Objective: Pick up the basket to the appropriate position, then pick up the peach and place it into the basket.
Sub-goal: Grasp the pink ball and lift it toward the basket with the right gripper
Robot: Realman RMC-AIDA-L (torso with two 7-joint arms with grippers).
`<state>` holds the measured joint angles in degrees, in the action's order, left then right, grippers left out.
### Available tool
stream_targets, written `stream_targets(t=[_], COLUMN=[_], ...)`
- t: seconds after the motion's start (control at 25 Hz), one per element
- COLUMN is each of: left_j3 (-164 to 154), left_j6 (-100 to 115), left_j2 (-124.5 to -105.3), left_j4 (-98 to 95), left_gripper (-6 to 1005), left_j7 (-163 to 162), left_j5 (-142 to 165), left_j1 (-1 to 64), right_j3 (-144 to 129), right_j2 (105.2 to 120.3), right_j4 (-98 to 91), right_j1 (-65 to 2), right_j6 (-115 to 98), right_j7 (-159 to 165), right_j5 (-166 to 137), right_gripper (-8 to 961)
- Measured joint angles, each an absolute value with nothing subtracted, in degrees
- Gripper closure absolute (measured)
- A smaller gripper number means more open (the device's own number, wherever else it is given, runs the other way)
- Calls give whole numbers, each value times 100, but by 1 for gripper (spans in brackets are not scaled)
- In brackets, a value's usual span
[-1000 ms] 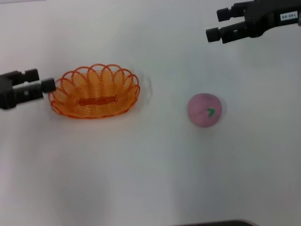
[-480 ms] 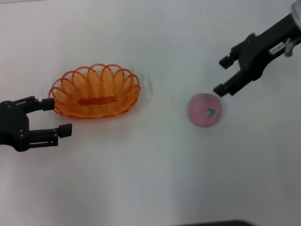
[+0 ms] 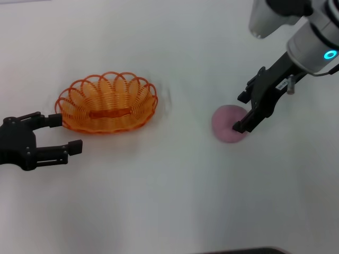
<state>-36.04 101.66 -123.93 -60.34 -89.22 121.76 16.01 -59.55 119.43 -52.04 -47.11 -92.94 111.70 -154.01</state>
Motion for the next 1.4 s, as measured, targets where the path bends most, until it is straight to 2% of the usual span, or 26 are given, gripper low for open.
stream_targets(t=[0.2,0.64,0.84,1.04,1.2,1.4], left_j3=[-3603,-3573,-3590,-3590,-3591,-3594], left_j6=[10162,10181,10167,10195,10198,10220], left_j2=[-12388,-12384,-12383,-12391,-12393,-12393], left_j4=[-5938,-5932,-5932,-5932,-5932,-5924], left_gripper=[91,92,92,91,91,91], left_j7=[-8927,-8947,-8953,-8956,-8956,-8959], left_j5=[12185,12191,12191,12190,12190,12208], left_j1=[1606,1566,1558,1551,1526,1500], right_j3=[-6261,-6296,-6300,-6302,-6245,-5764], right_j2=[11948,11953,11953,11953,11938,11828], right_j4=[-4928,-4863,-4860,-4863,-4926,-5350], right_j1=[-4779,-4840,-4846,-4852,-4850,-4763], right_j6=[-8969,-8944,-8952,-8965,-9111,-9618], right_j7=[11174,11168,11166,11161,11054,10620], right_j5=[-15390,-15384,-15374,-15364,-15140,-14108], right_gripper=[159,404,616,737,793,827])
